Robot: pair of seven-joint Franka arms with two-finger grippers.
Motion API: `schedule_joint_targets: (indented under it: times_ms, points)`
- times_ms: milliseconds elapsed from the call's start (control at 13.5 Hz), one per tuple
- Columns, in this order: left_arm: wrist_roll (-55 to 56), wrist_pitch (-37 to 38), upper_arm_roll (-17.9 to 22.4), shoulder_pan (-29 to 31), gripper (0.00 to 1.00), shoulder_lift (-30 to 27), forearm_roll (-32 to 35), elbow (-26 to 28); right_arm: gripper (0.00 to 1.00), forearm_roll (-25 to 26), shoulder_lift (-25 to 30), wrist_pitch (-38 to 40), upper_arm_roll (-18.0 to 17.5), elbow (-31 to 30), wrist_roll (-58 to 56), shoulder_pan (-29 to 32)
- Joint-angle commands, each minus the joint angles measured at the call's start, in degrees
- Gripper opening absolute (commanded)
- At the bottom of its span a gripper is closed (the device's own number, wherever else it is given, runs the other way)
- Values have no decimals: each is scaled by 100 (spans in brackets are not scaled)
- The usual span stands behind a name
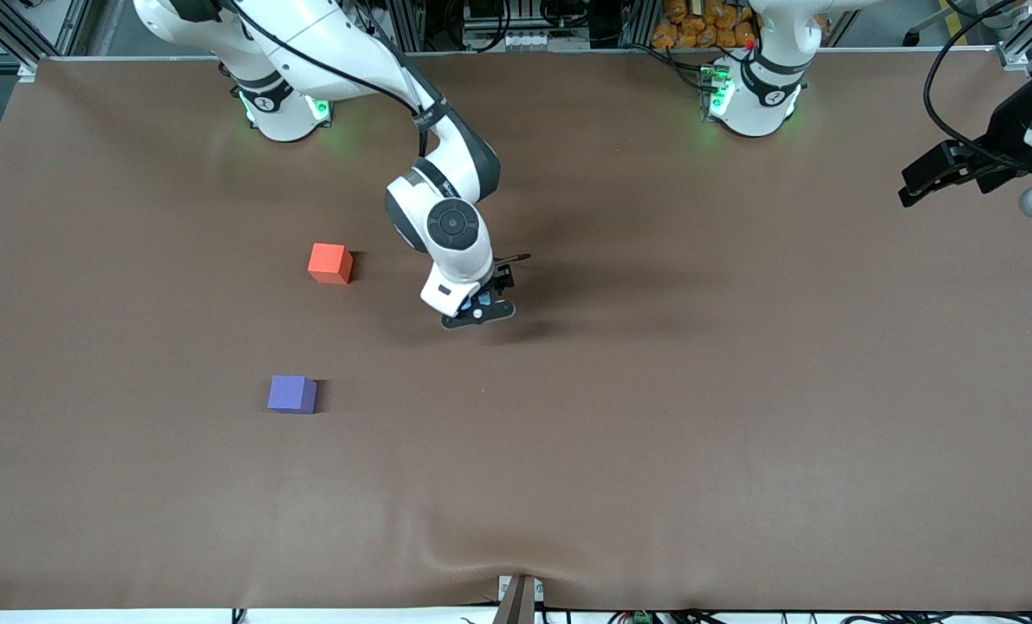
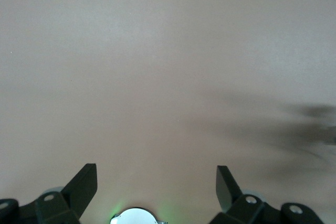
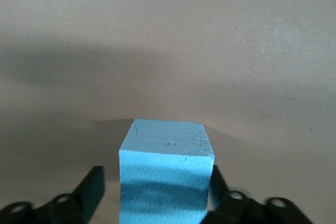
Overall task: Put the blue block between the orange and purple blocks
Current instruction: 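Carry the blue cube with the right gripper between red and purple cubes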
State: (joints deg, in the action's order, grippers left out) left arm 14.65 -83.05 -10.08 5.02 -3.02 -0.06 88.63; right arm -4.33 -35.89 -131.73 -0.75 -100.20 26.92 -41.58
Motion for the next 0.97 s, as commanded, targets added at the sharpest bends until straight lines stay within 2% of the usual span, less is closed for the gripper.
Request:
schedule_joint_targets:
  times_ms: [0,297,371,445,520,668,891]
  points:
    - [-112,78,-20,25,100,-41,-90,-3,0,-50,64,77,57,35,59,52]
    - [-120,69,6,96,100,-32,-90,-12,0,11,765,1733,127,386,15,702]
    - [-120,69,6,87,100,-32,-82,-12,0,90,959,2217,371,404,-2,843]
    - [-112,69,-3,78,100,-23,-82,14,0,160,1135,2344,591,370,-63,975]
    - [-112,69,6,87,100,-32,-82,5,0,170,1258,2510,654,352,-238,1185]
    - [-112,69,50,113,100,-41,-82,-39,0,178,1557,2591,663,38,-424,1494]
    - [-112,166,50,113,100,-76,-82,-21,0,152,1822,2267,646,-569,-599,2117]
